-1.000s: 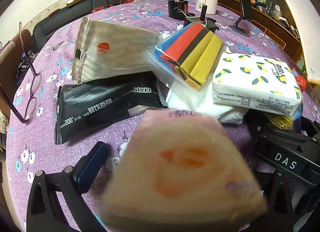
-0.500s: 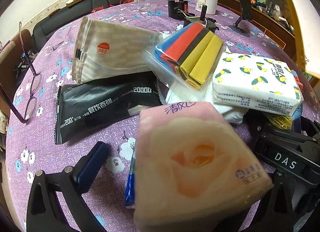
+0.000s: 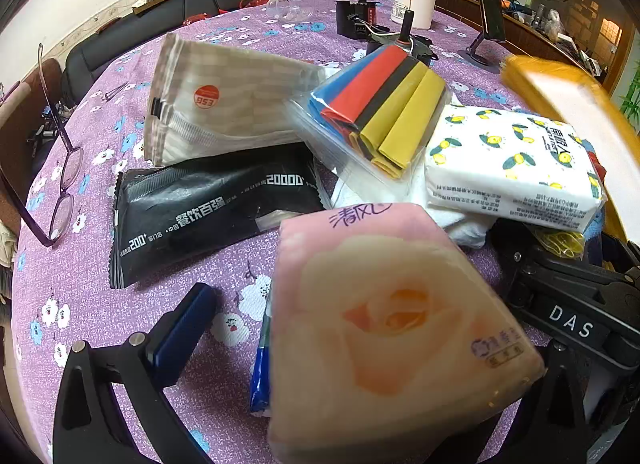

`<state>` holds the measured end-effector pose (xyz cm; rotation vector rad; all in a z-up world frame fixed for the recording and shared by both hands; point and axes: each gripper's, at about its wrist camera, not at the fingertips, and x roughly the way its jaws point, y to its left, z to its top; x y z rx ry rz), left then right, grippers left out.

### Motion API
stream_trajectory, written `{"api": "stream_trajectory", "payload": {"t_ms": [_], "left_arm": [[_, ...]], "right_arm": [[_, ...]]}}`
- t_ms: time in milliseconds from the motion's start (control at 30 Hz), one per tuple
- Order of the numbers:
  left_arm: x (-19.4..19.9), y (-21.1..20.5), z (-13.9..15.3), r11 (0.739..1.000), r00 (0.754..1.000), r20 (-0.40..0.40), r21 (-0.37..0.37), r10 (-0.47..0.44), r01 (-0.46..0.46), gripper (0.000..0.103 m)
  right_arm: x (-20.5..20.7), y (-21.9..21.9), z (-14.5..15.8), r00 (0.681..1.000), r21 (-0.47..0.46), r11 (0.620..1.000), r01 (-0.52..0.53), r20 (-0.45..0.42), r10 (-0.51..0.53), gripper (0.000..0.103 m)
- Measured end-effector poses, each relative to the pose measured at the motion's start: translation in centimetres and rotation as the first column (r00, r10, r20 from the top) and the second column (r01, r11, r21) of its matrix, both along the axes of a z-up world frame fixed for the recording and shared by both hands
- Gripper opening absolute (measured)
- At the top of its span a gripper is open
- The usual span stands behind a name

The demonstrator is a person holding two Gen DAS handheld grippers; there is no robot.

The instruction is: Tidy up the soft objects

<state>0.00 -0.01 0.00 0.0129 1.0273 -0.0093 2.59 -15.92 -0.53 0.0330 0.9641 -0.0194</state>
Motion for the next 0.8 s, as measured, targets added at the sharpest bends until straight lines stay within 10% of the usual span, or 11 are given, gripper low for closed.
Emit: {"api": "stream_trajectory", "payload": {"t_ms": [800], "left_arm": [[0.0,0.0,0.0,1.000,1.000,0.000,0.002,0.001,-0.001,0.103]], "right_arm": [[0.2,0.9,0.2,1.000,-0.046,0.999,0.001,0.005,0.000,0.102]]}}
